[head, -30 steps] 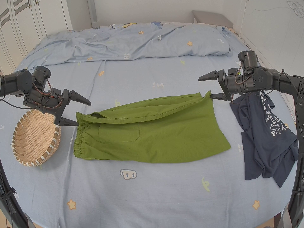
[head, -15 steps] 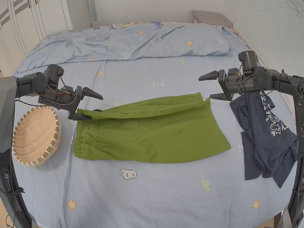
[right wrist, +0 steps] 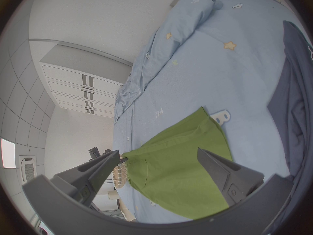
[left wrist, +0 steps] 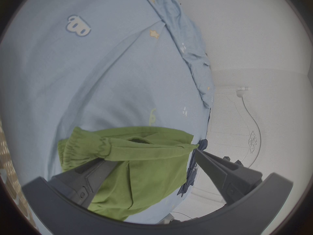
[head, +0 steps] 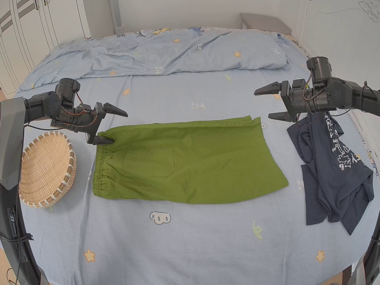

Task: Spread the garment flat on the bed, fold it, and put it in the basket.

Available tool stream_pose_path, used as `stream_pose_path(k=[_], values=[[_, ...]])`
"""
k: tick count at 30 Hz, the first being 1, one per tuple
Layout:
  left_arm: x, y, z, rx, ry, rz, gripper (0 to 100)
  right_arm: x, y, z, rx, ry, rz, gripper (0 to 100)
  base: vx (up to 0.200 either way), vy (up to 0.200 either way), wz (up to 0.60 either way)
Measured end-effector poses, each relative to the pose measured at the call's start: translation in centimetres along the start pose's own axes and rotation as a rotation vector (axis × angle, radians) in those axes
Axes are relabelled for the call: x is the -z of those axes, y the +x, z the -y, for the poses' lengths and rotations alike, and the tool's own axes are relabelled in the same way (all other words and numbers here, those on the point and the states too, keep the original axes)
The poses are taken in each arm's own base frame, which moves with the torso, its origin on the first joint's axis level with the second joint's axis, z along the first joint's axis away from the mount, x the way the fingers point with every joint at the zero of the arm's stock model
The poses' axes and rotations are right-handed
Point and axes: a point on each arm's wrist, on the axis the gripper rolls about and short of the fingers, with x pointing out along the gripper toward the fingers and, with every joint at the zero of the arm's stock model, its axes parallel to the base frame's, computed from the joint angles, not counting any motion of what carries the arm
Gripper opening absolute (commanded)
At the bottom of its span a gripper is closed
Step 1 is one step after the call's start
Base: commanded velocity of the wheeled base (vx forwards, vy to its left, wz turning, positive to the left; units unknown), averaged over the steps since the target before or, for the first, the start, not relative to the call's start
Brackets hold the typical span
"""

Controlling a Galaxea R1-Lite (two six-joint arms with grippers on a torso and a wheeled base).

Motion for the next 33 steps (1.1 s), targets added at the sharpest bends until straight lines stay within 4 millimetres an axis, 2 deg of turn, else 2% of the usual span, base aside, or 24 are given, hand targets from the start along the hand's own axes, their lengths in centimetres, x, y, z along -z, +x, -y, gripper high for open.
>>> stream_pose_path(k=[4,10,17,27,33], values=[[1.1,-0.9,0.3,-0.004,0.001,-0.021,100,1.3,-0.8,0.4,0.026,0.031,-0.029,100,0.000,0.000,0.00],[4.0,-2.7,0.3,-0.019,0.020,-0.051,100,3.3,-2.2,1.0,0.050,0.050,-0.052,100,0.000,0.000,0.00],[7.8,-3.8,-1.7,-0.039,0.081,-0.029,100,5.2,-3.7,1.3,0.050,0.042,-0.050,100,0.000,0.000,0.00],[12.2,-5.0,-4.9,-0.079,0.279,0.170,100,7.3,-5.4,0.9,0.039,0.021,-0.042,100,0.000,0.000,0.00],[13.6,-6.2,-5.6,-0.143,0.369,0.208,100,8.2,-6.0,0.5,0.033,0.012,-0.046,100,0.000,0.000,0.00]])
